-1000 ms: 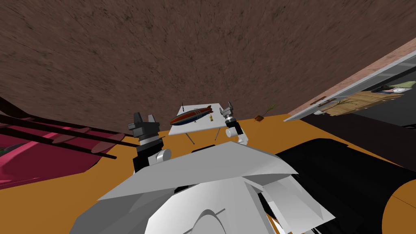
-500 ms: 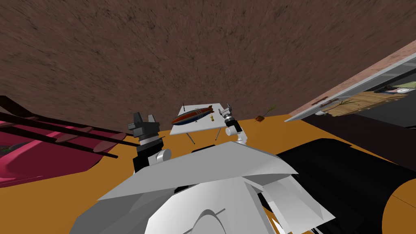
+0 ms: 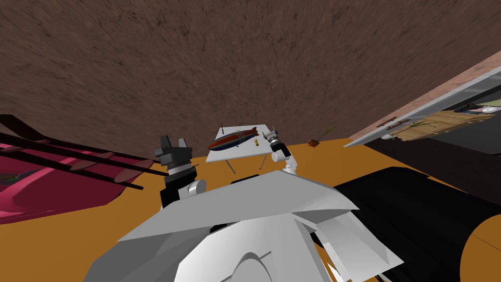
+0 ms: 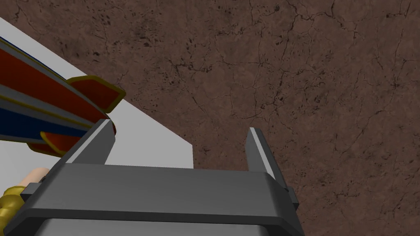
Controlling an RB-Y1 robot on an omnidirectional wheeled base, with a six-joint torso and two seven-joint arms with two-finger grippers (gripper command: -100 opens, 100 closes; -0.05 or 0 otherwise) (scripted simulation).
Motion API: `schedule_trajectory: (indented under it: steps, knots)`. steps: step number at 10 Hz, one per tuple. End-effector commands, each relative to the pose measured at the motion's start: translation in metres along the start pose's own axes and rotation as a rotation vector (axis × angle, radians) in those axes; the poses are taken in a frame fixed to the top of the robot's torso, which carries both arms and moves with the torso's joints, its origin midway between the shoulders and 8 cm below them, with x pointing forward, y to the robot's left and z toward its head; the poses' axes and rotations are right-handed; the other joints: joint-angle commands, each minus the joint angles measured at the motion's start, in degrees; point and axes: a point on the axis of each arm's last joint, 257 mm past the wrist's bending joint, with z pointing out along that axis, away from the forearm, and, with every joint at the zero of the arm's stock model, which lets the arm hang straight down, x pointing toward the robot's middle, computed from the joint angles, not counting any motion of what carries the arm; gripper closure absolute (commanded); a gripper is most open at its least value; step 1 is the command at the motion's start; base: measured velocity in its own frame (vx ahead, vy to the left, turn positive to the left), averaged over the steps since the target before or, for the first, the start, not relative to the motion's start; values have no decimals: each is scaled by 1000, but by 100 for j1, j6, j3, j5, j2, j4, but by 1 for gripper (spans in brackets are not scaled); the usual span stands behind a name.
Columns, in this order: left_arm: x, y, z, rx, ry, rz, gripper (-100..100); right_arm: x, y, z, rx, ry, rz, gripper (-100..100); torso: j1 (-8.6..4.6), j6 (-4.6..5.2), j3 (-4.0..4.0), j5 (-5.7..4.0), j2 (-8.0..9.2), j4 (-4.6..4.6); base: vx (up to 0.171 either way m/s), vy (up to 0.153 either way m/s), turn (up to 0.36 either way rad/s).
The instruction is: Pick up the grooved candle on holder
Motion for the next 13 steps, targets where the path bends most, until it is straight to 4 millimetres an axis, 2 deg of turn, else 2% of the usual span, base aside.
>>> schedule_trajectory:
  steps: [1,3,4,5,8,10,13]
  knots:
    - [0,0,0,0,0,0,0,-12,-6,6,27,-39,59,-100,0,0,0,0,0,0,2,29,14]
    - [0,0,0,0,0,0,0,-14,-8,6,33,-48,92,-100,2,0,-1,0,-1,0,5,17,4]
    - [0,0,0,0,0,0,0,-25,-14,10,58,-88,139,-100,-2,0,0,0,0,0,2,21,21]
    - [0,0,0,0,0,0,0,-26,-14,10,58,-90,163,-100,0,0,0,0,0,0,3,20,7]
    - [0,0,0,0,0,0,0,-46,-24,18,98,-166,264,-100,2,0,-1,1,-1,0,4,27,13]
    - [0,0,0,0,0,0,0,-48,-26,17,102,-180,303,-100,2,0,0,0,1,0,2,17,3]
    - [0,0,0,0,0,0,0,-67,-36,23,132,-258,409,-100,0,0,-1,0,-1,0,5,23,15]
